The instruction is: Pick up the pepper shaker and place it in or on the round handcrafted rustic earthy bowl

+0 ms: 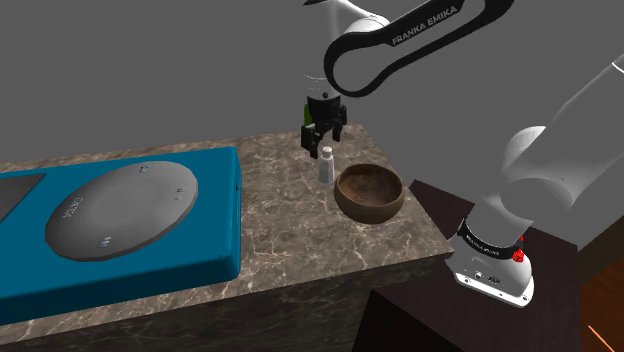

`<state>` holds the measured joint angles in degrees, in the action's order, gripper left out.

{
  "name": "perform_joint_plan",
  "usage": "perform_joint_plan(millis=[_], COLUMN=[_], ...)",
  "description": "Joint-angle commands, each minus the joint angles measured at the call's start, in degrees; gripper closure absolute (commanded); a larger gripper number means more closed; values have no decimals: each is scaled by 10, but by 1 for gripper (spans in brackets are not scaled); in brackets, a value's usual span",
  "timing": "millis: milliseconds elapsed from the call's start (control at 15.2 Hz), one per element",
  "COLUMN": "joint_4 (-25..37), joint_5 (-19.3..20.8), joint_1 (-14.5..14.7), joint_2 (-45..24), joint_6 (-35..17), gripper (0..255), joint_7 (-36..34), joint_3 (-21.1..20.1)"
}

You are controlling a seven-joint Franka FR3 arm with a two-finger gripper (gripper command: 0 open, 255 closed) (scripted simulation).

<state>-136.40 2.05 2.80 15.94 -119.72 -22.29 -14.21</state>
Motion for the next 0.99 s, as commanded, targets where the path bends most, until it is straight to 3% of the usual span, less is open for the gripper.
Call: perform_joint_plan(millis=[0, 264, 792, 858, 924], joint_4=[-9, -30, -30, -30, -30], joint_5=[3, 8, 8, 8, 8], joint_1=[-1, -3, -3, -3, -3], joint_2=[-9, -25, -25, -25, -25], joint_6=[-18, -56, -55, -55, -55], gripper=[0, 0, 0, 255, 255], joint_7=[-3, -7, -7, -7, -7], joint_3=[-1, -2, -2, -2, -2])
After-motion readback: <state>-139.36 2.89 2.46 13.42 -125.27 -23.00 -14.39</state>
